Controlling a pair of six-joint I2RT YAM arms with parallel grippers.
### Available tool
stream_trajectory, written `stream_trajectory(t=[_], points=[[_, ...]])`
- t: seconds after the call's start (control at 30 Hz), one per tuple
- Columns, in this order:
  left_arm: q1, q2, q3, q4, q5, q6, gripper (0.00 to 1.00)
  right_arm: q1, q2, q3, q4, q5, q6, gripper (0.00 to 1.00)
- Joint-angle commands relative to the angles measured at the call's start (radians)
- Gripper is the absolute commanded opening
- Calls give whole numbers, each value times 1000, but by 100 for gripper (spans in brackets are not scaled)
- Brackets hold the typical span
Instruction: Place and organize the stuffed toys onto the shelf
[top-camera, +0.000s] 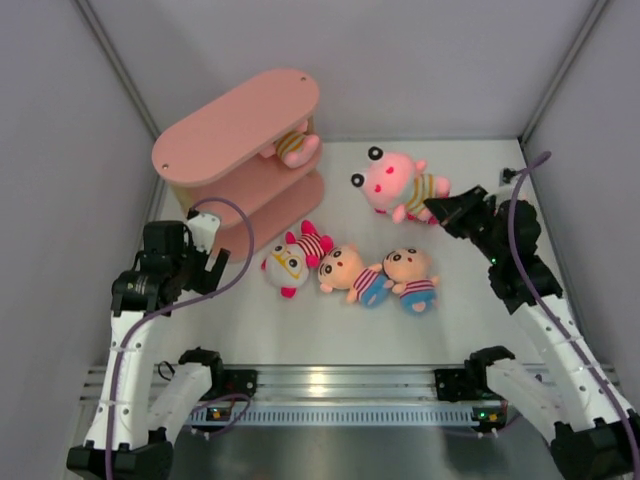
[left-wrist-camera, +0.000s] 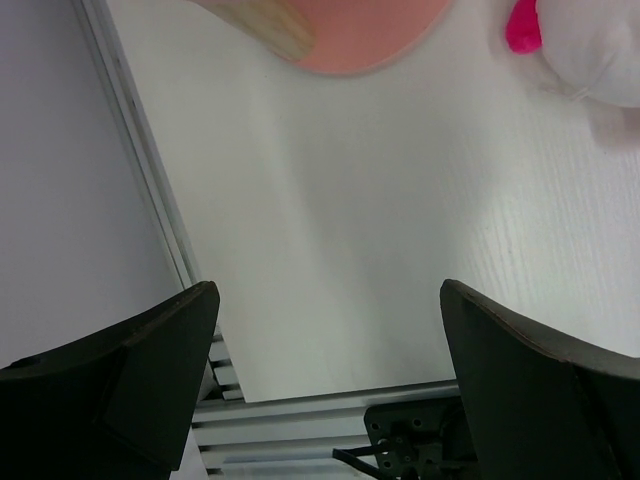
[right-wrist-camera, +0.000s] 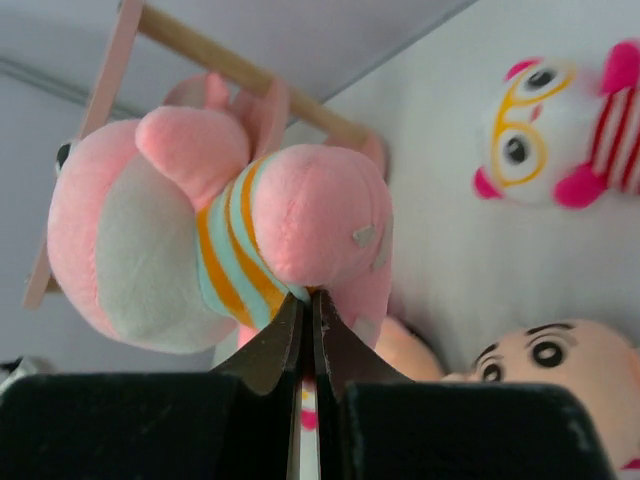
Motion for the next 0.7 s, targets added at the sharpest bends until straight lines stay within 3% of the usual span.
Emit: stream_trajectory(t=[0.0, 0.1, 0.2, 0.5, 0.67], points=[[-4, -10, 20, -10, -69, -14, 99, 240, 45, 65, -24, 172, 134, 0], [-4, -15, -2, -8, -123, -10, 99, 460, 158, 119, 34, 296, 188, 0], [-4, -27, -11, -7, -136, -11, 99, 589, 319, 217, 97, 336, 202, 0], [-3, -70, -30, -8, -182, 12, 99, 702, 744, 600, 103, 286, 265, 0], [-4, -76, -39, -8, -177, 13, 99, 726, 881, 726, 87, 336, 392, 0]])
